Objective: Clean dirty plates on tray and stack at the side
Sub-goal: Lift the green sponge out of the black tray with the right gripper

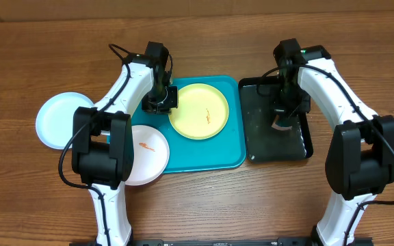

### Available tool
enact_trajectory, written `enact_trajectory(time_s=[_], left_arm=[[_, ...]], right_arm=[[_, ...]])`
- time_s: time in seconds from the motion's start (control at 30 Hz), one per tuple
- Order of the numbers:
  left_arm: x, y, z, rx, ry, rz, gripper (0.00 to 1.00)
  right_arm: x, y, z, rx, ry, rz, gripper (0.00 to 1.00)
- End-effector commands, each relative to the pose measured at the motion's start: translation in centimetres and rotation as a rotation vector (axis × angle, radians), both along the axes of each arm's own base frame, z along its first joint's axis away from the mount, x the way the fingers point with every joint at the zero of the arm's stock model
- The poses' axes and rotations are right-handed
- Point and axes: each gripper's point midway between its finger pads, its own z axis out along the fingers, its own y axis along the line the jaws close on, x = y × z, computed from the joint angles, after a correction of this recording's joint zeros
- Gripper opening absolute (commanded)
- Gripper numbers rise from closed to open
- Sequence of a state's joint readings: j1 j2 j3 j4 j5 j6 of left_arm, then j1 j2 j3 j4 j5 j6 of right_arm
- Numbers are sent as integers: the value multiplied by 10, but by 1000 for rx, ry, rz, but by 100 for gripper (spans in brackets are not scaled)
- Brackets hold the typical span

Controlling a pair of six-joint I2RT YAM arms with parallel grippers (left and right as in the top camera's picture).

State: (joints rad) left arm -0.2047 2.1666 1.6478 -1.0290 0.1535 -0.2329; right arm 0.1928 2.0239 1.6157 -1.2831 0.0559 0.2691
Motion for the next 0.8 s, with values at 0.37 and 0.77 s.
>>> enact_trajectory(time_s=[0.37,0.77], left_arm=[[0,1,-4,5,4,0,4],[1,1,-4,3,-1,1,4]], right_arm=[[8,4,20,4,-60,41,4],[18,74,89,308,-126,208,4]])
